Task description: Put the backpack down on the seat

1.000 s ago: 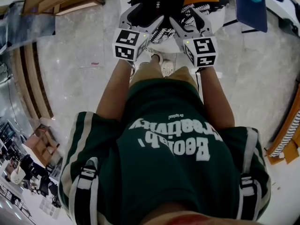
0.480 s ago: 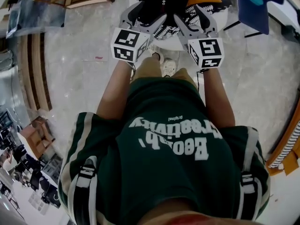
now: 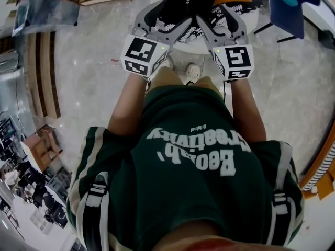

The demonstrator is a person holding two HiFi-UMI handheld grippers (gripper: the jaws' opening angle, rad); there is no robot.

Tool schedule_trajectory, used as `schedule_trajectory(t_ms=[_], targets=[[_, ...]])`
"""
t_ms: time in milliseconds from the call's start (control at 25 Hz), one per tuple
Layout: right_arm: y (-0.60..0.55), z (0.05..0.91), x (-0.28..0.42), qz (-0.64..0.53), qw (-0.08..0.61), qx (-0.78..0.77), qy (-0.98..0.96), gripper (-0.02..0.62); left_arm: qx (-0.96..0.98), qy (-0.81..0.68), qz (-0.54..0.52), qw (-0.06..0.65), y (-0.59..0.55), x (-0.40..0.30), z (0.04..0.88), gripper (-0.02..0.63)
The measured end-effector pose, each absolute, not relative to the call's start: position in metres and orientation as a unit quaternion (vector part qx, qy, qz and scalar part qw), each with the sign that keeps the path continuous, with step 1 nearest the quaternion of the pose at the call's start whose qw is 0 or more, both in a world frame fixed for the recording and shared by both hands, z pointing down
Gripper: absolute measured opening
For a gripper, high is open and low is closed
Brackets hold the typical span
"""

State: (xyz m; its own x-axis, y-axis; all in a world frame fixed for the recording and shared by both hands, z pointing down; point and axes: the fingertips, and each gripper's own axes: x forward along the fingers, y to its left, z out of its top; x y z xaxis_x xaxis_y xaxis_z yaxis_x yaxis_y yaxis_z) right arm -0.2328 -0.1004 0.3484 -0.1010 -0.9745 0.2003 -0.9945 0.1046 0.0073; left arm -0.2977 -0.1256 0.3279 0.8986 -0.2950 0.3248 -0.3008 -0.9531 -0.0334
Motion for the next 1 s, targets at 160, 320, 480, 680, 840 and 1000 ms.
schedule_trajectory(t_ms=[160, 320, 480, 680, 840, 1000], targets=[[-0.105, 0.339, -0.244, 0.059, 0.077, 0.664, -0.741, 0.287, 0.975, -0.15, 0.166, 0.002, -0.128, -0.309, 0.323, 0.343], [-0.104, 0.333, -0.253, 0.049, 0.079, 0.665, -0.741, 0.287, 0.976, -0.154, 0.157, -0.009, -0.13, -0.316, 0.317, 0.277], [-0.1, 0.324, -0.266, 0.031, 0.084, 0.666, -0.741, 0.285, 0.977, -0.154, 0.148, -0.012, -0.132, -0.326, 0.313, 0.226], [-0.091, 0.311, -0.274, 0.007, 0.093, 0.676, -0.731, 0.162, 0.976, -0.162, 0.144, -0.024, -0.129, -0.335, 0.311, 0.166], [-0.083, 0.309, -0.272, 0.001, 0.094, 0.68, -0.727, 0.06, 0.975, -0.172, 0.134, -0.029, -0.128, -0.338, 0.309, 0.091], [-0.079, 0.305, -0.279, -0.007, 0.089, 0.674, -0.734, 0.038, 0.973, -0.189, 0.125, -0.039, -0.129, -0.347, 0.306, 0.021]])
